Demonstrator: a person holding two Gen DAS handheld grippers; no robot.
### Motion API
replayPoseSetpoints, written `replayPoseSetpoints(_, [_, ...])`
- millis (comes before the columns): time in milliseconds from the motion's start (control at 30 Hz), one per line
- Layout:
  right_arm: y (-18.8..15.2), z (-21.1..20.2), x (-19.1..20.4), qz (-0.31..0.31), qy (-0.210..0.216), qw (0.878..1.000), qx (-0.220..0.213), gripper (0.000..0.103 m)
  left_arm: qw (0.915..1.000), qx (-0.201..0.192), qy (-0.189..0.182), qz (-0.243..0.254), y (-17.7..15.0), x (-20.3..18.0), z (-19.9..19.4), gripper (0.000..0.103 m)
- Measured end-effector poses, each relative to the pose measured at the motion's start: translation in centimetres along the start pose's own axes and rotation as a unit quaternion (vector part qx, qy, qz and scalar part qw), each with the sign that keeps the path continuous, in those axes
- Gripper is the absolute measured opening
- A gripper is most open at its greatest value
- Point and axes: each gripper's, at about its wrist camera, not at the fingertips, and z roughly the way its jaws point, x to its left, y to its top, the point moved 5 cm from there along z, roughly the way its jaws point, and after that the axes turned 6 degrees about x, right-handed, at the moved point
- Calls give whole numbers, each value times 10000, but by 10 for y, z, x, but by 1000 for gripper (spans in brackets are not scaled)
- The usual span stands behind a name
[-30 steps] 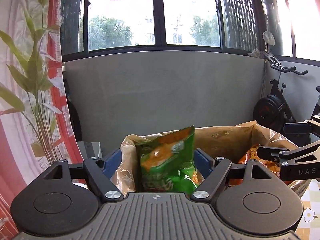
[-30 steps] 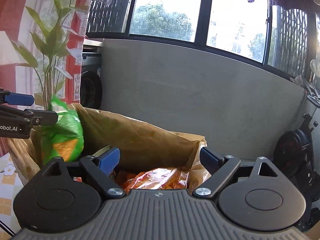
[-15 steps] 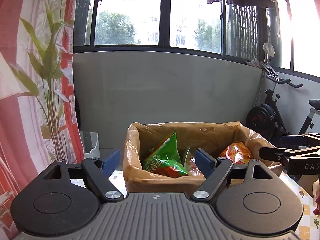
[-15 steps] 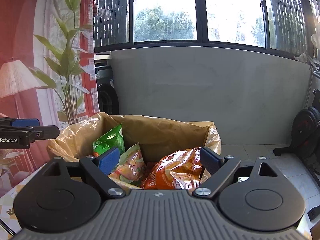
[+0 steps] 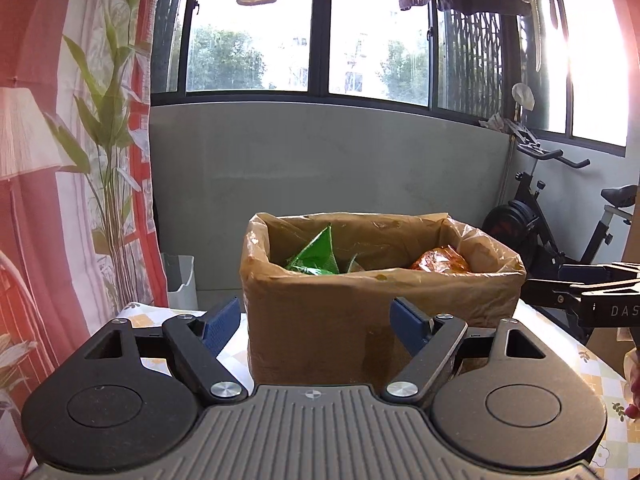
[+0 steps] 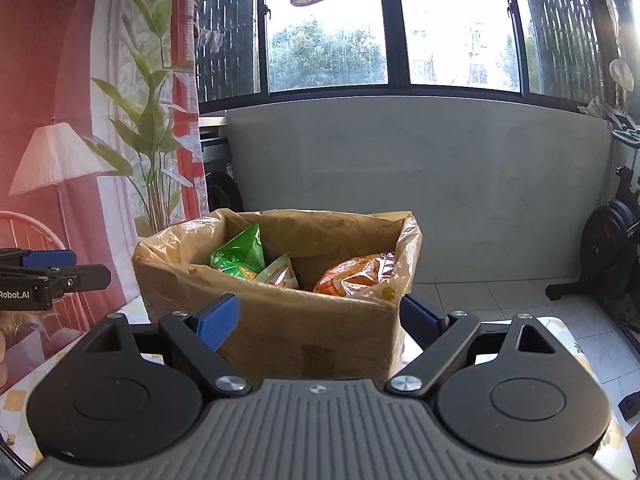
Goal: Organize snacks
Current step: 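Withdraw both open tools from the box back toward the snack pile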
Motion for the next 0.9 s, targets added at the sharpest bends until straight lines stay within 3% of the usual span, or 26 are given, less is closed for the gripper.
replayPoseSetpoints(533, [-66,4,15,190,64,9994,283,89,9984,306,98,-474,-69,16,-2,84])
replayPoseSetpoints(900, [-119,17,30,142,71,9966,803,89,9954,643,326,-637,-107,32,8,84])
